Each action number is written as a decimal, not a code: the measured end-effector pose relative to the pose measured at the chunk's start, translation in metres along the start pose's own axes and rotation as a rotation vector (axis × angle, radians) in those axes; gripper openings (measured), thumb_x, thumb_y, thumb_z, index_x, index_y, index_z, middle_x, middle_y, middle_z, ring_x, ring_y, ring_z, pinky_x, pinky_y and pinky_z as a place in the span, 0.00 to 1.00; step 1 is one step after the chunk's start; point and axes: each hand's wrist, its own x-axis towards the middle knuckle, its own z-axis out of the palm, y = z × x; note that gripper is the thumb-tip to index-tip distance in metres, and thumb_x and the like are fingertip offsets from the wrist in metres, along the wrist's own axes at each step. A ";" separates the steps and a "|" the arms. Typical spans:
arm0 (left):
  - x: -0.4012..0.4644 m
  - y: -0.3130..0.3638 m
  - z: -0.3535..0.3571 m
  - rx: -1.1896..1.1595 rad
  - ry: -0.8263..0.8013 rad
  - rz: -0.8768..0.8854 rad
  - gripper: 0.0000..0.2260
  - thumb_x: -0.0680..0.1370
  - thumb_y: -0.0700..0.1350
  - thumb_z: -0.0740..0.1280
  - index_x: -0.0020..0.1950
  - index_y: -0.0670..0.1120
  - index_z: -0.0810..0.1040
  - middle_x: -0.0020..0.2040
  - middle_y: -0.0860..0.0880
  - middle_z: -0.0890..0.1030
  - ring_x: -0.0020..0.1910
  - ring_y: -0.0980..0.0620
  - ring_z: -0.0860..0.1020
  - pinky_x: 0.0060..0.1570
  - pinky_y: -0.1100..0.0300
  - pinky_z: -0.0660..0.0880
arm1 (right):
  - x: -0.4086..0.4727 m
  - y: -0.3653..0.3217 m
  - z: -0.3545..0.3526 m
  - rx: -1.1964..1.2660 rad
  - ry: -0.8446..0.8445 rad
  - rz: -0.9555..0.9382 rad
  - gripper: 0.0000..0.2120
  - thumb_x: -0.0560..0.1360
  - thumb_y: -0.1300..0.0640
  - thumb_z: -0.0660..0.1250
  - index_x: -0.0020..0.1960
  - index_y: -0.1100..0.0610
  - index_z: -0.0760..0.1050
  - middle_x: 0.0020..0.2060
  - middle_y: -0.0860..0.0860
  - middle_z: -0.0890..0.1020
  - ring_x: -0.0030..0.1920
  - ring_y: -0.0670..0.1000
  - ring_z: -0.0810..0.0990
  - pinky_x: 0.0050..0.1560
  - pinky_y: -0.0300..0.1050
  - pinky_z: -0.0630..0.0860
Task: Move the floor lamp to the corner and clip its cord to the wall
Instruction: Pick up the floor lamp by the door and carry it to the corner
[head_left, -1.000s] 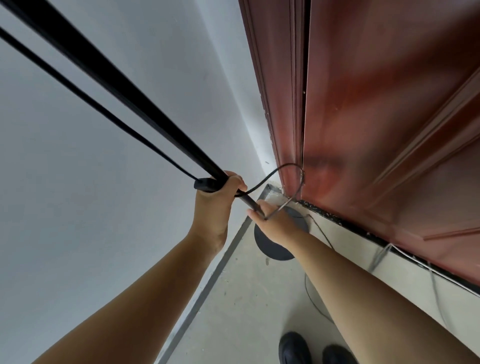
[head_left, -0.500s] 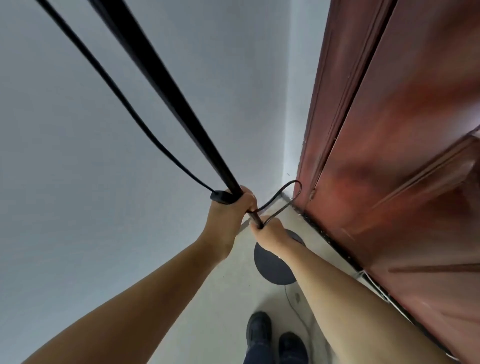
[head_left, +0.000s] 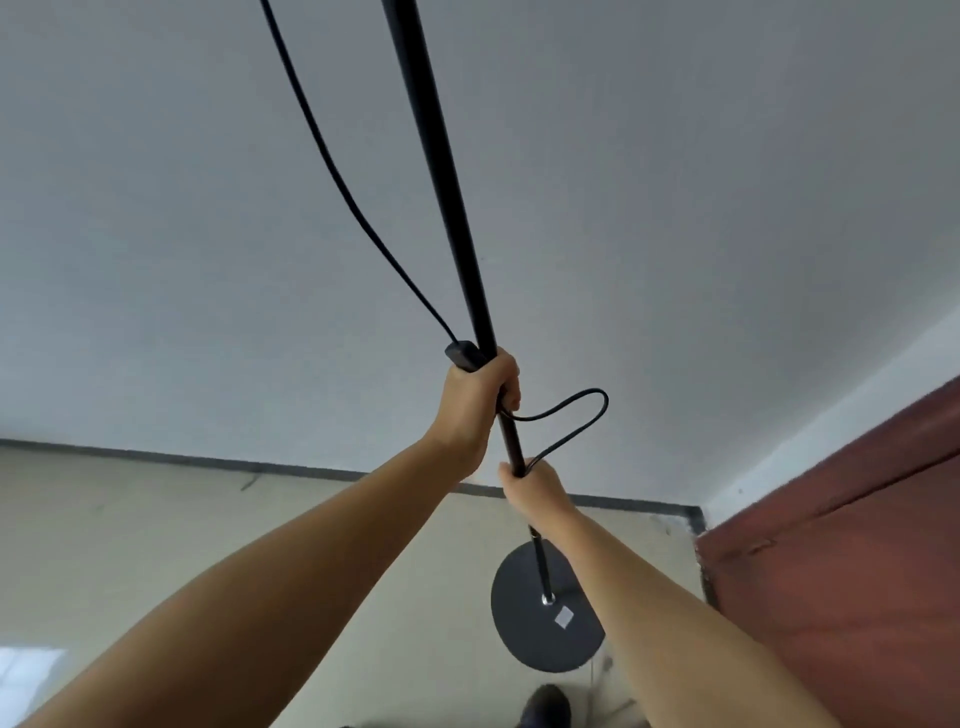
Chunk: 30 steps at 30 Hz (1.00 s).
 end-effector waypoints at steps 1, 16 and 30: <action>-0.009 0.010 -0.025 -0.020 0.030 0.019 0.13 0.66 0.38 0.60 0.22 0.48 0.65 0.21 0.52 0.66 0.25 0.53 0.64 0.33 0.57 0.62 | -0.006 -0.014 0.021 -0.016 -0.034 -0.017 0.16 0.76 0.53 0.60 0.30 0.52 0.64 0.25 0.48 0.68 0.23 0.47 0.66 0.24 0.38 0.63; -0.175 0.140 -0.447 -0.158 0.478 0.250 0.13 0.67 0.36 0.59 0.23 0.47 0.63 0.22 0.52 0.65 0.25 0.52 0.63 0.32 0.59 0.62 | -0.107 -0.228 0.421 -0.254 -0.370 -0.282 0.13 0.76 0.52 0.59 0.34 0.52 0.65 0.28 0.49 0.70 0.24 0.47 0.68 0.24 0.39 0.64; -0.175 0.217 -0.779 -0.036 0.891 0.310 0.13 0.66 0.37 0.59 0.22 0.47 0.63 0.20 0.51 0.65 0.24 0.51 0.62 0.33 0.56 0.60 | -0.070 -0.408 0.755 -0.427 -0.744 -0.466 0.16 0.76 0.53 0.58 0.30 0.54 0.61 0.25 0.47 0.66 0.23 0.47 0.63 0.20 0.35 0.61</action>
